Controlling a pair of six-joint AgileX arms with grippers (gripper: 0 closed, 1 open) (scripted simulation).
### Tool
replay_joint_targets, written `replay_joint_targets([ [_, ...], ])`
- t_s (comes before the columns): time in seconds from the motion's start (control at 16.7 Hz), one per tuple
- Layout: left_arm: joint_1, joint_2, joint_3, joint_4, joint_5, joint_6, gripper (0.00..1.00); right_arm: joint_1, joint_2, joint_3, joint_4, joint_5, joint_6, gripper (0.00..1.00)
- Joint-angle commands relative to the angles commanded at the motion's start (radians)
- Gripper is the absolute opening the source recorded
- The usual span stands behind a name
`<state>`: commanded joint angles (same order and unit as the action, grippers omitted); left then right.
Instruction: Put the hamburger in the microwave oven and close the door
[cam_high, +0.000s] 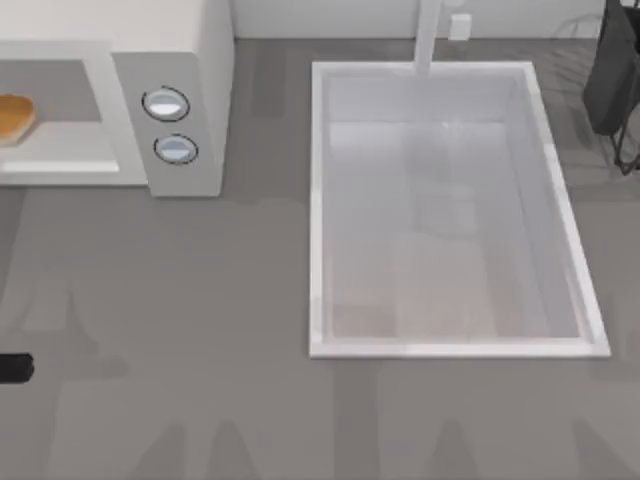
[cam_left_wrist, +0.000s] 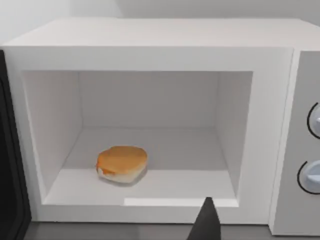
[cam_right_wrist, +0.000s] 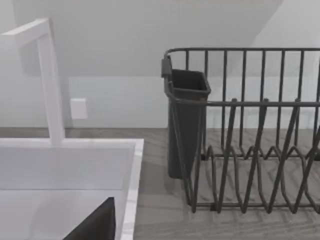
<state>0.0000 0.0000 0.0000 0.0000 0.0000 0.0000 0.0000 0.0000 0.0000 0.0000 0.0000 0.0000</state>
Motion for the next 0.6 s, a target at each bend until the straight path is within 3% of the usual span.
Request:
replay_joint_targets([
  [0.18,0.0,0.0,0.0,0.0,0.0,0.0,0.02,0.0,0.0,0.0,0.0,0.0,0.0,1.0],
  [0.6,0.0,0.0,0.0,0.0,0.0,0.0,0.0,0.0,0.0,0.0,0.0,0.0,0.0,1.0],
])
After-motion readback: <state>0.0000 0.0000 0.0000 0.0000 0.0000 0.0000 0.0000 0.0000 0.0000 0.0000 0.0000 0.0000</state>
